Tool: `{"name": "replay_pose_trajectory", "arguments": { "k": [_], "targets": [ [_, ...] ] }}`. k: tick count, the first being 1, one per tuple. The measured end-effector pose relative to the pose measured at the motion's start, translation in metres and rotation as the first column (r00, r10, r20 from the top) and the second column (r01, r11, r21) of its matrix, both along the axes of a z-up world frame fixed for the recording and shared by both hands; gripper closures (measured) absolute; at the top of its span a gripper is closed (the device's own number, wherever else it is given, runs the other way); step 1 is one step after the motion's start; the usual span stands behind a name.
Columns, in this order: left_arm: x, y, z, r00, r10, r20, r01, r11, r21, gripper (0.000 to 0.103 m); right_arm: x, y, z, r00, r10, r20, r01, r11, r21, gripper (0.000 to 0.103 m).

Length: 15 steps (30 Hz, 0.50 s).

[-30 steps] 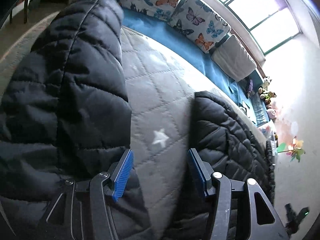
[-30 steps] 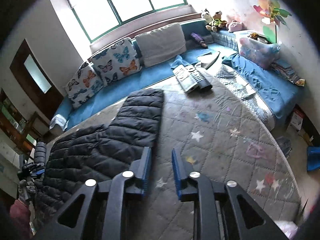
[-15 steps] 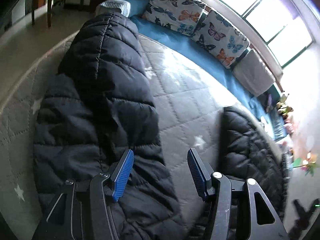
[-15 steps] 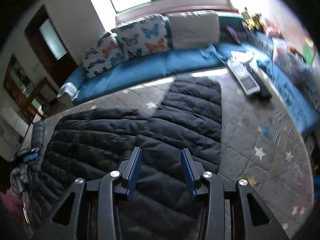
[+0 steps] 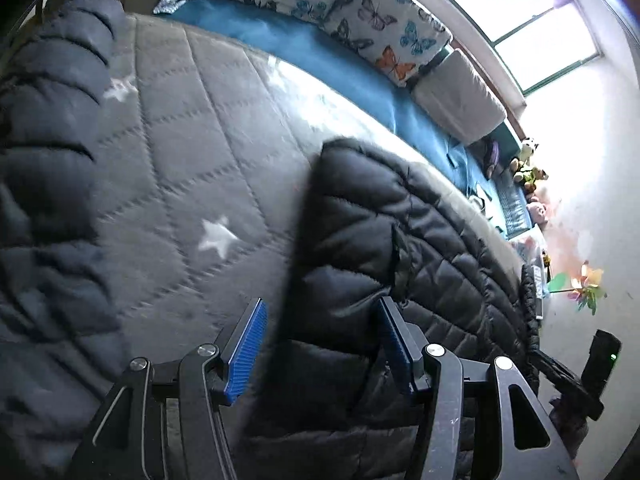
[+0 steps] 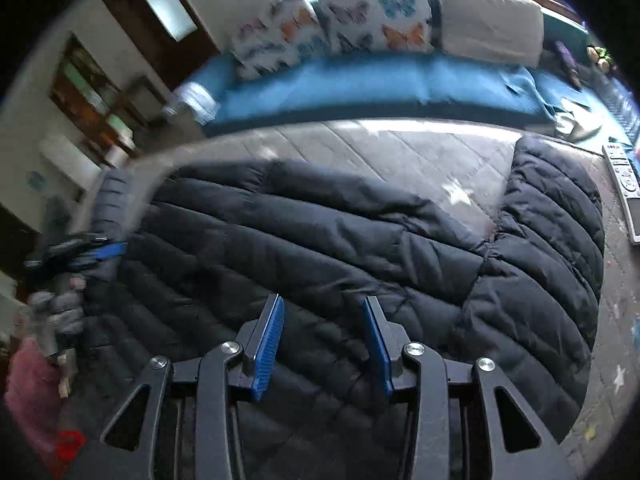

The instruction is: Fold large clothes

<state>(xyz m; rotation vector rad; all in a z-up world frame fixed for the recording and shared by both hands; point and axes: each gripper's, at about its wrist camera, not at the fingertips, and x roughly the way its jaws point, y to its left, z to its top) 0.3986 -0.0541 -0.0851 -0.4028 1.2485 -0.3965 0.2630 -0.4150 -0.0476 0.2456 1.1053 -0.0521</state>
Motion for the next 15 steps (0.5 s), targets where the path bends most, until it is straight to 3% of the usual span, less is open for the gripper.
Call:
{"name": "replay_pose_trajectory", "arguments": {
  "k": [2,7,10,15],
  "targets": [
    [-0.002,-0.007,-0.001,1.000,-0.010,0.028,0.009,1.000,0.009,0.041,-0.008,-0.007,-0.011,0.997,-0.042,-0.058,0.037,0.995,-0.095,0.059],
    [0.003,-0.013,-0.008,1.000,-0.011,0.023,0.011,1.000,-0.017,0.039,-0.061,-0.034,-0.011,0.981,-0.138,-0.133,0.118,0.981,-0.151,0.059],
    [0.003,-0.013,-0.010,0.999,-0.016,0.030,0.016,1.000,-0.022,0.039,-0.095,-0.049,-0.015,0.953,-0.222,-0.205,0.179,0.961,-0.209,0.059],
    [0.003,-0.009,-0.011,1.000,-0.015,0.017,0.015,0.999,-0.032,0.038,-0.144,-0.046,-0.035,0.898,-0.236,-0.372,0.129,0.948,-0.291,0.059]
  ]
}}
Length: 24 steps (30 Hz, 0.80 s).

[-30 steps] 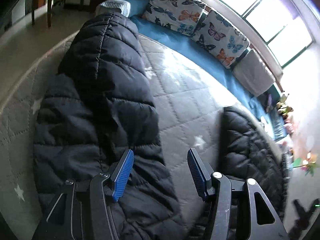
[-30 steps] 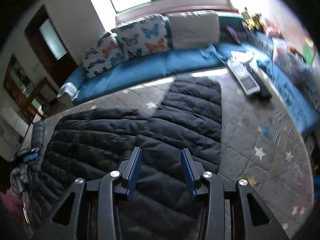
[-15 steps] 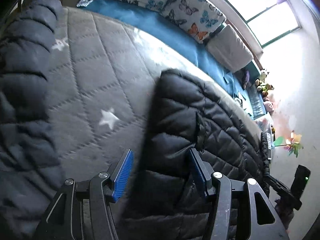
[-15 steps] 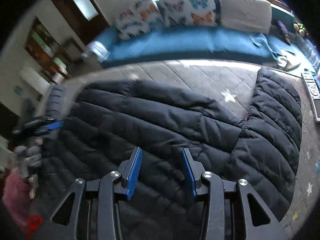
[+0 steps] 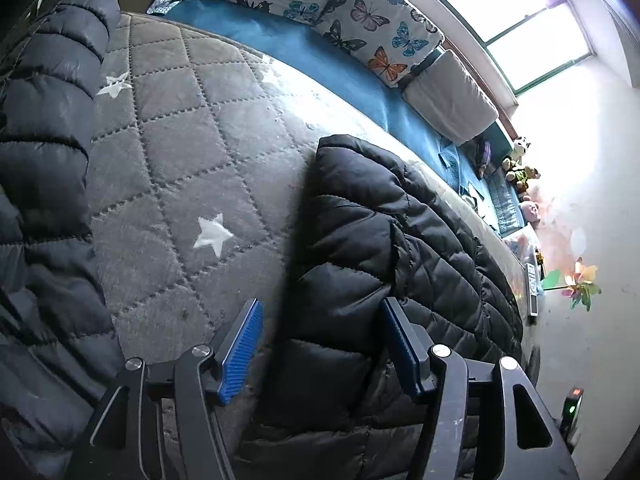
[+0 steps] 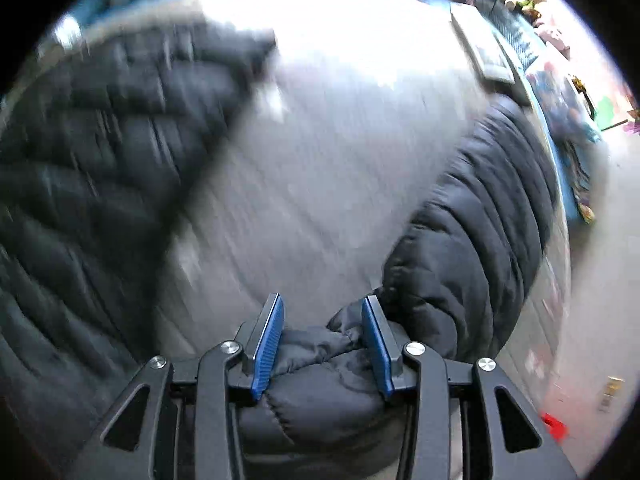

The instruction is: Fold large clothes

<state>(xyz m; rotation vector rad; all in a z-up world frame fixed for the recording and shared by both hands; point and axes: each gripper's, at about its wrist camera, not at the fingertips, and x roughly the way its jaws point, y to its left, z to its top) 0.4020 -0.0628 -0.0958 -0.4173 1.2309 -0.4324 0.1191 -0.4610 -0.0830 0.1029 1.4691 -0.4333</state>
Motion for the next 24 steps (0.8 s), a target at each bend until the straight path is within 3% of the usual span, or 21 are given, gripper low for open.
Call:
{"name": "replay_pose_trajectory", "arguments": {
  "k": [3,5,7,12,15,19,20,23,24],
  "targets": [
    [0.003,0.000,0.000,1.000,0.008,-0.016,-0.008,1.000,-0.005,0.037,-0.008,-0.004,0.015,0.989,-0.044,0.143,0.033,0.996,0.079,0.058],
    [0.005,0.001,0.000,1.000,0.016,-0.017,-0.016,1.000,-0.012,0.037,0.000,-0.011,0.024,0.957,-0.102,0.273,0.038,0.972,0.230,0.058],
    [0.005,0.001,-0.001,1.000,0.021,-0.016,-0.022,0.999,-0.027,0.037,0.017,-0.011,0.021,0.929,-0.138,0.343,-0.003,0.924,0.382,0.058],
    [0.009,0.003,-0.005,0.999,0.016,-0.030,-0.019,0.997,-0.072,0.037,0.054,-0.004,-0.010,0.931,-0.109,0.349,-0.046,0.912,0.408,0.057],
    [0.013,0.001,-0.010,0.999,-0.014,-0.049,0.007,0.991,-0.137,0.037,0.066,-0.006,-0.006,0.913,-0.136,0.385,-0.051,0.898,0.437,0.055],
    [0.013,-0.013,-0.009,0.998,-0.058,-0.015,0.056,0.991,-0.126,0.039,0.079,-0.009,-0.005,0.896,-0.164,0.412,-0.052,0.884,0.465,0.054],
    [0.012,-0.017,-0.008,0.998,-0.067,0.005,0.067,0.991,-0.116,0.041,0.086,-0.012,-0.001,0.895,-0.165,0.414,-0.053,0.883,0.466,0.054],
    [0.013,-0.025,-0.006,0.996,-0.080,0.040,0.083,0.991,-0.100,0.066,0.097,-0.007,0.001,0.894,-0.158,0.420,-0.051,0.894,0.445,0.059],
    [0.013,-0.026,-0.002,0.996,-0.077,0.051,0.082,0.990,-0.112,0.070,0.099,-0.006,0.004,0.892,-0.149,0.427,-0.055,0.902,0.428,0.061]
  ]
}}
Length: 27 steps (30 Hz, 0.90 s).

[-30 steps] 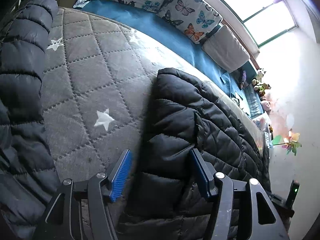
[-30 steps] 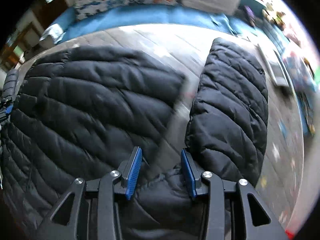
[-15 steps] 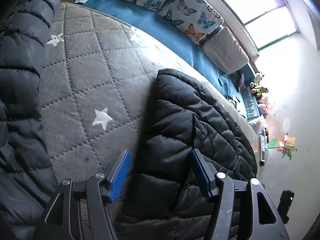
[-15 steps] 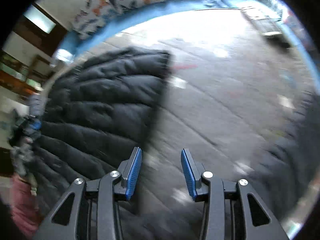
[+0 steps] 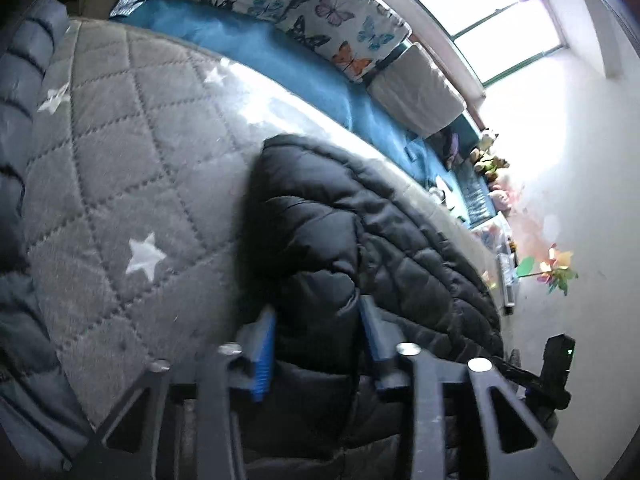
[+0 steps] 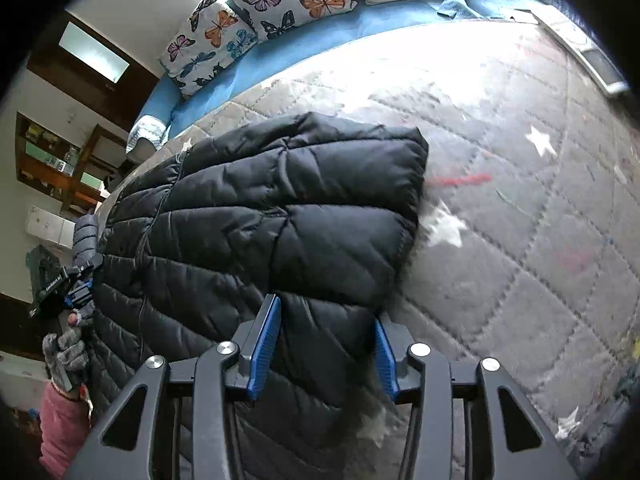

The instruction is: Fold large clothes

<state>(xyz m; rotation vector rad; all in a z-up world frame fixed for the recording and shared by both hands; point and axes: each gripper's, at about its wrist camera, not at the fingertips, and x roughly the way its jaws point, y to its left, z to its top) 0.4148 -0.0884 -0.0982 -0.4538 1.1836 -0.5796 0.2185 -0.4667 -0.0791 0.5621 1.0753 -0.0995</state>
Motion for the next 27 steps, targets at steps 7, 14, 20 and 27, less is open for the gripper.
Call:
{"name": "replay_pose_trajectory", "arguments": {
  "k": [7,14,20,27],
  "targets": [
    [0.010,-0.015,0.031,0.985,0.026,0.173,-0.042,0.995,0.088,0.074,0.020,0.005,0.030,0.992,0.005,0.127,0.005,0.997,-0.076,0.070],
    [0.015,0.003,0.008,0.997,0.075,0.007,-0.075,0.996,0.052,0.065,0.013,0.004,0.014,1.000,-0.009,0.019,0.012,0.991,-0.137,0.066],
    [-0.024,0.031,0.058,0.993,0.015,0.116,-0.021,0.999,0.047,0.065,-0.018,0.031,0.057,0.995,0.093,0.035,-0.083,0.972,-0.219,0.066],
    [-0.090,0.078,0.065,0.990,-0.010,0.142,-0.001,0.997,0.075,0.064,-0.059,0.087,0.050,0.969,0.245,-0.016,-0.242,0.942,-0.233,0.065]
  ]
}}
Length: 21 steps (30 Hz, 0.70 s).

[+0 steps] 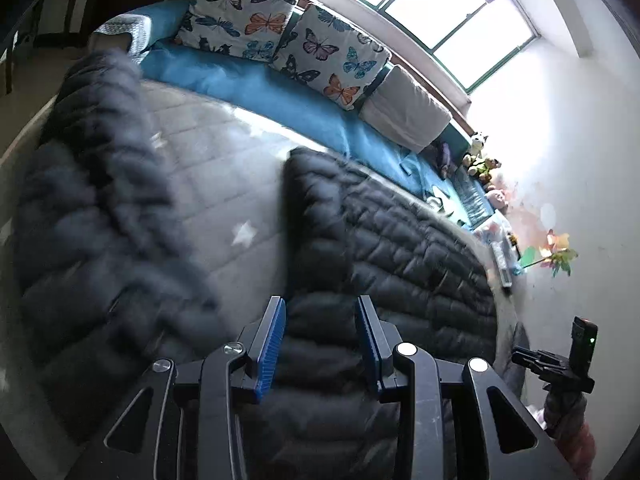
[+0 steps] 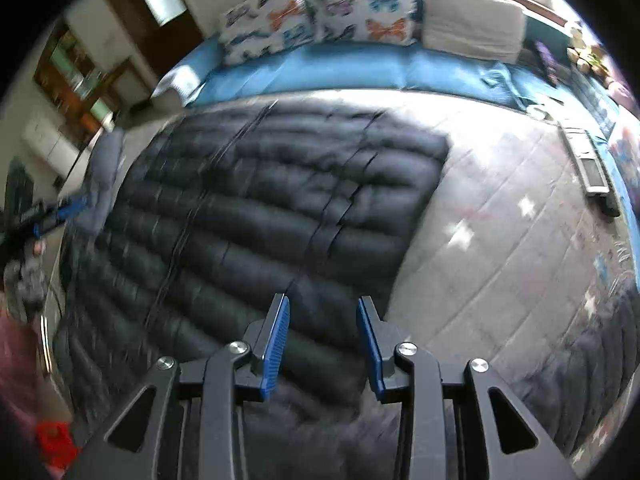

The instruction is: Fold large clothes

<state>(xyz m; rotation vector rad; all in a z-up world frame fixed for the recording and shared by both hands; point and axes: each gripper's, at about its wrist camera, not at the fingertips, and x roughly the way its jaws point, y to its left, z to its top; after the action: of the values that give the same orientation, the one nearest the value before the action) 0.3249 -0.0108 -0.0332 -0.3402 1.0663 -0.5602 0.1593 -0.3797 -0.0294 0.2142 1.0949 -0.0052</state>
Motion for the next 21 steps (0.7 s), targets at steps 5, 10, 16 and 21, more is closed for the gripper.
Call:
{"name": "replay_pose_trajectory", "arguments": {
  "k": [5,10,16,21],
  "targets": [
    [-0.037,0.035,-0.040,0.999,0.002,-0.033,0.000,0.998,0.067,0.064,-0.016,0.026,-0.044,0.993,0.047,-0.106,-0.054,0.996,-0.067,0.064],
    [-0.062,0.032,-0.048,0.999,-0.029,0.029,0.024,0.987,0.160,0.064,-0.022,0.048,-0.041,0.991,0.066,-0.116,-0.092,0.966,-0.241,0.064],
    [-0.090,0.029,-0.045,0.994,-0.071,0.080,0.050,0.971,0.236,0.061,-0.050,0.111,-0.004,0.974,0.225,-0.015,-0.222,0.945,-0.241,0.062],
    [-0.097,0.039,-0.044,0.994,-0.077,0.083,0.059,0.978,0.202,0.060,-0.074,0.147,-0.056,0.954,0.290,-0.082,-0.301,0.918,-0.256,0.061]
  ]
}}
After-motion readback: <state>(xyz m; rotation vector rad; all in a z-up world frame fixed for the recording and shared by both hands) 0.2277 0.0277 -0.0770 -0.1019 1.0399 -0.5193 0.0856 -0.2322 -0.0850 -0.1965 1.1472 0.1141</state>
